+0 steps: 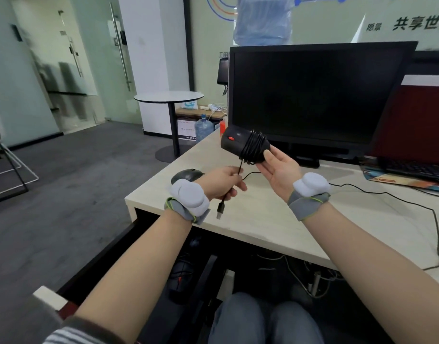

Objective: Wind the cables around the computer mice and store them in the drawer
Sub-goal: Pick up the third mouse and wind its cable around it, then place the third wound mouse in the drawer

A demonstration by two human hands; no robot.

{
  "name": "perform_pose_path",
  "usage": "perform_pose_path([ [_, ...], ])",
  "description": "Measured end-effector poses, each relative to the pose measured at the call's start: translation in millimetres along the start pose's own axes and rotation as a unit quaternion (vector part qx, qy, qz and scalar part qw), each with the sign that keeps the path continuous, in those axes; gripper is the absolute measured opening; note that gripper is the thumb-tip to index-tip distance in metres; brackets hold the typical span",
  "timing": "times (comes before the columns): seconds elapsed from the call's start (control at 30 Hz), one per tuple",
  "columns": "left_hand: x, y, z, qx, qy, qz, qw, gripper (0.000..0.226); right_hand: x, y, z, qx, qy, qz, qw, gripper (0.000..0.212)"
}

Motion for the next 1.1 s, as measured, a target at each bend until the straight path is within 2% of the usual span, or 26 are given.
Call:
perform_pose_path([
  [0.07,-1.3,-1.4,-1.1,-0.126,0.015,0.016,0.992,0.039,-1.6,-4.3,-3.6,0.069,-0.03,0.013,0.997,0.035],
  [0.17,-0.3,-10.8,2.2,-0.292,0.062,0.098,0.949,0.034,-1.6,-7.3,-6.8,0.181,-0.05,-0.012,0.982,0.035],
  [0.3,8.3,-25.5,11.0,-0.419,0.151,0.225,0.867,0.026,-0.3,-7.8,-6.0,0.269,-0.029,-0.065,0.961,0.035],
  [0.37,12.5,-34.7,14.7,-0.47,0.187,0.26,0.823,0.021,2.7,-5.2,-5.0,0.284,-0.007,-0.101,0.954,0.034],
  [0.43,16.2,-47.1,14.1,-0.498,0.187,0.27,0.803,0.018,7.4,0.2,-3.4,0.287,0.014,-0.135,0.948,0.035],
  [0.57,25.0,-70.7,-2.1,-0.521,0.156,0.254,0.8,0.022,17.9,16.2,8.3,0.284,0.063,-0.199,0.936,0.036],
  [0.77,49.4,-88.4,-31.9,-0.53,0.208,0.23,0.79,0.015,40.7,52.0,43.8,0.297,0.124,-0.278,0.905,0.033],
  [0.83,62.0,-100.4,-49.9,-0.479,0.2,0.203,0.83,0.011,53.4,64.7,59.4,0.264,0.161,-0.307,0.9,0.032],
  [0.93,76.9,-116.1,-77.2,-0.391,0.141,0.134,0.9,0.007,73.4,80.3,78.9,0.207,0.214,-0.34,0.892,0.033],
  [1.03,85.0,-126.3,-103.6,-0.375,0.074,0.103,0.918,0.01,93.5,90.4,103.5,0.167,0.263,-0.341,0.887,0.035],
  [1.1,87.6,-131.5,-118.9,-0.37,0.059,0.094,0.922,0.007,106.8,94.7,118.1,0.152,0.285,-0.332,0.886,0.035],
])
Point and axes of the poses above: each hand's wrist, its own x-axis away from the middle knuckle, its own y-axis out of the palm, z = x × y, the point moved 4 cm from there along -x, towards the middle knuckle, and after that the axes turned 12 degrees about -y, right-handed, at the moved point
